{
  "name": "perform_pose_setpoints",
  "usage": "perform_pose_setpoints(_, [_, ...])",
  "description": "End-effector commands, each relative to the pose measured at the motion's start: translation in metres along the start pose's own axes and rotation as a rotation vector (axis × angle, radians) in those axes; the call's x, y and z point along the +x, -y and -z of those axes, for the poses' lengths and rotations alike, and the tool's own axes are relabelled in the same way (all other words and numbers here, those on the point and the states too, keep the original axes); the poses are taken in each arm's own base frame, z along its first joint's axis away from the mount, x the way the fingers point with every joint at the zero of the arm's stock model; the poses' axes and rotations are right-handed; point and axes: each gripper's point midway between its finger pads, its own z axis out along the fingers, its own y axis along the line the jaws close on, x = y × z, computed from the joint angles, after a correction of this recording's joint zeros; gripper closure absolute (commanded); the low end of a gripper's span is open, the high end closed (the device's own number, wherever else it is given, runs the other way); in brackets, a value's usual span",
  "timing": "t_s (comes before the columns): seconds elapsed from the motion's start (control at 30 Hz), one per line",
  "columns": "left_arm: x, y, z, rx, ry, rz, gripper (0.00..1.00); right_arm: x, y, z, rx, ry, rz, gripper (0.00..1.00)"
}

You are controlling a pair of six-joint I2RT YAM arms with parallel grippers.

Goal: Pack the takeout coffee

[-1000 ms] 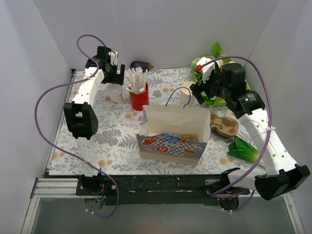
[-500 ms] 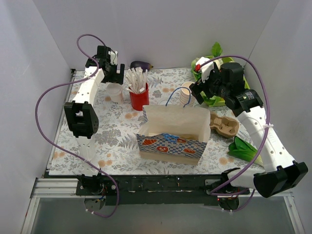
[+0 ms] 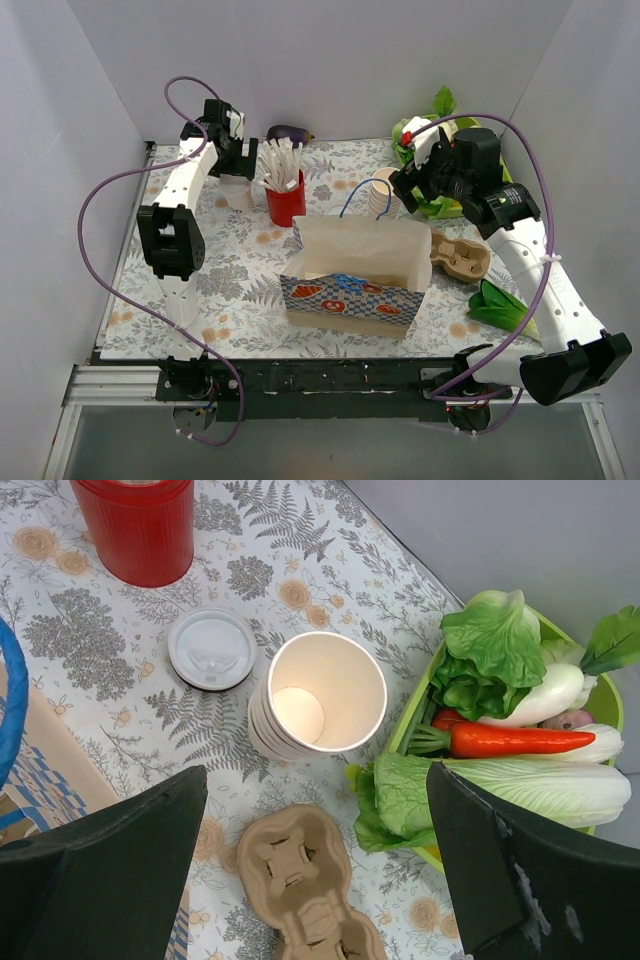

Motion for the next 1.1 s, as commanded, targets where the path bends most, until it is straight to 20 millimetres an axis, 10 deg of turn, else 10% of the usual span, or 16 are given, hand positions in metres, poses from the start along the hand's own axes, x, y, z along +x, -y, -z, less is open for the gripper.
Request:
perform_pose_setpoints(0.0, [-0.016, 0.001, 0.016, 0.008, 0.051, 0.004, 0.08, -0.012, 0.007, 0.001, 0.017, 0.046, 0.014, 0.02])
perform_pose_setpoints(0.7, [0.001, 0.001, 0.013, 0.009, 0.0, -0.015, 0.22, -0.005, 0.005, -0.001, 0.013, 0.034, 0.008, 0.02])
perform_pose_setpoints(0.97, [-0.008, -0.001, 0.074, 0.006, 0.081, -0.046, 0.3, -0.006, 0.008, 0.001, 0.023, 0.031, 0.008, 0.02])
perform_pose_setpoints(1.07, [0.02, -0.002, 0.088, 0.008, 0.027, -0.065, 0.35, -0.003, 0.007, -0.001, 0.02, 0.026, 0.005, 0.02])
